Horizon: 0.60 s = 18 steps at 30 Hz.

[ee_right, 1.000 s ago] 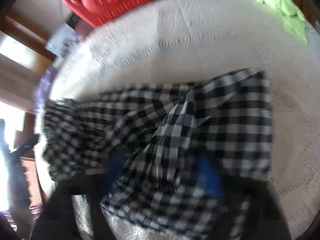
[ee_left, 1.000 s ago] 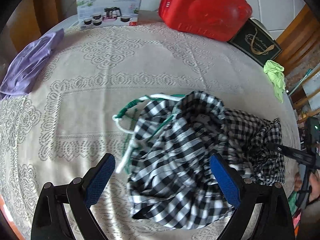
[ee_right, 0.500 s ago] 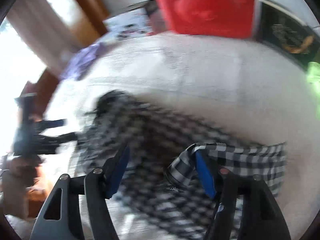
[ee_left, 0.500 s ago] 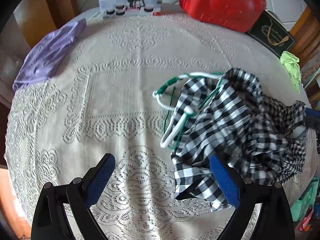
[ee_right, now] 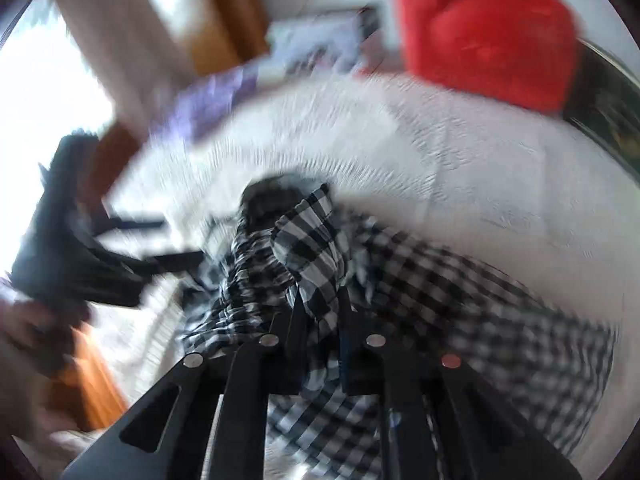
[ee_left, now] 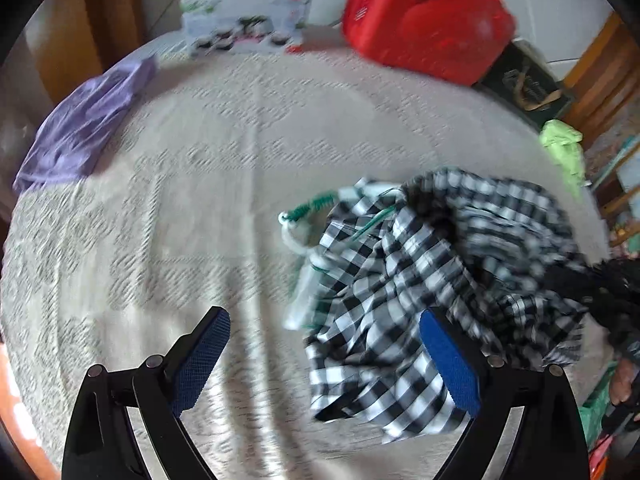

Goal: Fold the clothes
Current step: 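Grasp the drawstring waistband with the left gripper while the right gripper grasps the pants beside it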

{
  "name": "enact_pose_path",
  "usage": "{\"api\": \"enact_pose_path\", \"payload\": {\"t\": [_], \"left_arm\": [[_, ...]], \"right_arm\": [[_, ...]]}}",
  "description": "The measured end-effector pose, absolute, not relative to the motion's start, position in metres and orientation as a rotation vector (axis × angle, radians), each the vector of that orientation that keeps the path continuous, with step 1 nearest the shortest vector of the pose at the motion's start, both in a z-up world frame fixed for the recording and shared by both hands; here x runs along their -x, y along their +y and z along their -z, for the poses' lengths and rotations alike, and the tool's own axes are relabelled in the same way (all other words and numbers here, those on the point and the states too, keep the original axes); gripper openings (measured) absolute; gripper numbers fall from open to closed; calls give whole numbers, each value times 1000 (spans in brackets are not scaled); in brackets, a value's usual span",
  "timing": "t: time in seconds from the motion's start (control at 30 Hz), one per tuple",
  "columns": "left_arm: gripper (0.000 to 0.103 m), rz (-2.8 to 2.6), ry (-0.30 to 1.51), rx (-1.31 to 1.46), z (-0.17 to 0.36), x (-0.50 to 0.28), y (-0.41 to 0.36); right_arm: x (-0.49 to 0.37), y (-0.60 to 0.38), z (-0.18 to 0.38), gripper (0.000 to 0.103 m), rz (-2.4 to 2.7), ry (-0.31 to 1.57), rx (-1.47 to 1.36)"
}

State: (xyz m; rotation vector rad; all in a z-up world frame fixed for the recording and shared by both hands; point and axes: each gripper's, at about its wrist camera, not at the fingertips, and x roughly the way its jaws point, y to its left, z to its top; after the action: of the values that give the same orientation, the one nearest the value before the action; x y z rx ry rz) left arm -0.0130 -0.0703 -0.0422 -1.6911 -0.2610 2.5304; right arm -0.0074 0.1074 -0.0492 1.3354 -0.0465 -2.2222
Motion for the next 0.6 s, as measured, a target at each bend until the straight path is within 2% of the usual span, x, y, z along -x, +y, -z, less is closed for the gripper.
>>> {"api": "enact_pose_path", "payload": {"t": [0.1, 0.17, 0.2, 0.23, 0.3, 0.4, 0.53, 0.6], "left_arm": [[96, -2498, -287, 1597, 29, 20, -44], [96, -2436, -301, 1550, 29, 27, -16], [96, -2394, -292, 1543, 32, 30, 1], [96, -2350, -254, 1542, 38, 32, 23], [96, -2311, -143, 1557, 48, 32, 54], [96, -2296, 15, 1561, 55, 22, 80], [96, -2368, 10, 1554, 44, 17, 57], [96, -2410, -31, 1592, 43, 19, 35]], "right_arm": [[-10, 165, 44, 14, 2237, -330, -1362], [-16, 203, 64, 36, 2255, -452, -1500], [-20, 218, 73, 54, 2276, -480, -1562], [-24, 233, 81, 57, 2312, -506, -1608], [-34, 264, 86, 57, 2360, -597, -1636], [-41, 288, 71, 57, 2374, -686, -1528], [-33, 272, 48, 56, 2332, -576, -1410], [-27, 252, 45, 52, 2298, -509, -1397]]}}
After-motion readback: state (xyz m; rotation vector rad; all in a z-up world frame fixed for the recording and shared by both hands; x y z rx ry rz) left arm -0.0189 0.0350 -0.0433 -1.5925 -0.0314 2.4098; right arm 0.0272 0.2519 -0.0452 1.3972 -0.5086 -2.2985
